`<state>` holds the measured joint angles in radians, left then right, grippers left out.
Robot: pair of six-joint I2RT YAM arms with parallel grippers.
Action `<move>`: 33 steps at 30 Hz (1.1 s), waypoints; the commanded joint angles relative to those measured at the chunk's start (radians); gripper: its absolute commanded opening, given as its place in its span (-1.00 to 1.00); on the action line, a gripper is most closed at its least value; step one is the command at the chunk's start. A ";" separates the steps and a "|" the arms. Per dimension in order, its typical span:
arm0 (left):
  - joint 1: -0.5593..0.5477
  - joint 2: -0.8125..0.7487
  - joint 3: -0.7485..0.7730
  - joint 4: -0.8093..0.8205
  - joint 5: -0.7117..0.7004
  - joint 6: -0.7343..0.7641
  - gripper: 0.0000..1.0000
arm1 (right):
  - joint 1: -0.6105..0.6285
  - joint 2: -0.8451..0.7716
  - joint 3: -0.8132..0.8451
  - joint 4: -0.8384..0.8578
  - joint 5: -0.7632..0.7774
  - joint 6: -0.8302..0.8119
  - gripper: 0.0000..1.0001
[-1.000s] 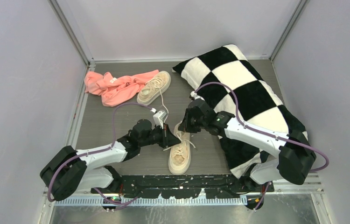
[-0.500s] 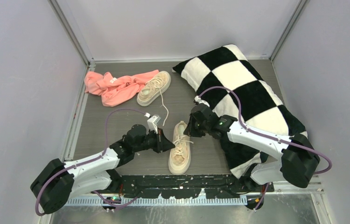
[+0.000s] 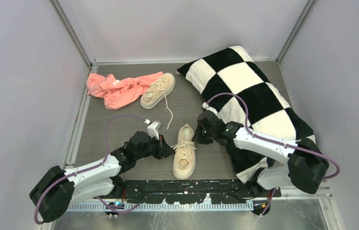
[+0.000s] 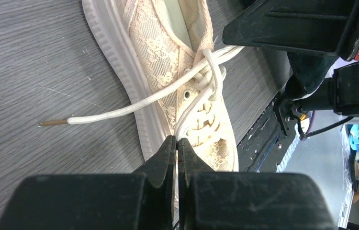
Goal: Tie the shoes
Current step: Tie the shoelace on the shoe.
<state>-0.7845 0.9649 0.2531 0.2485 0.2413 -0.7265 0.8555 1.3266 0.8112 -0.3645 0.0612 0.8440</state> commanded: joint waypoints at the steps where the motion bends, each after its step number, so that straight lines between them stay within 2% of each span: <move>1: -0.002 0.012 -0.002 0.031 -0.022 -0.001 -0.99 | 0.000 -0.032 -0.011 0.030 0.042 0.015 -0.99; 9: -0.002 -0.021 0.029 -0.006 -0.035 0.013 -0.99 | -0.022 -0.090 -0.004 -0.018 0.113 -0.006 -0.99; 14: -0.002 -0.049 0.030 -0.037 -0.066 0.025 -0.99 | -0.039 -0.082 -0.048 0.011 0.081 0.009 -0.99; 23: -0.002 0.088 0.039 -0.013 -0.023 0.049 -1.00 | -0.043 -0.065 -0.056 0.026 0.087 0.012 -0.99; 28: -0.002 0.047 0.187 -0.217 -0.022 0.141 -0.99 | -0.053 -0.107 0.002 -0.020 0.120 -0.014 -0.99; 33: -0.001 0.003 0.194 -0.218 -0.063 0.121 -0.99 | -0.053 -0.112 0.014 -0.030 0.111 -0.021 -0.99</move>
<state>-0.7845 1.0042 0.4297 0.0601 0.2047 -0.6247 0.8074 1.2480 0.7822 -0.3904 0.1364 0.8406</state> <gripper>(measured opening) 0.016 0.031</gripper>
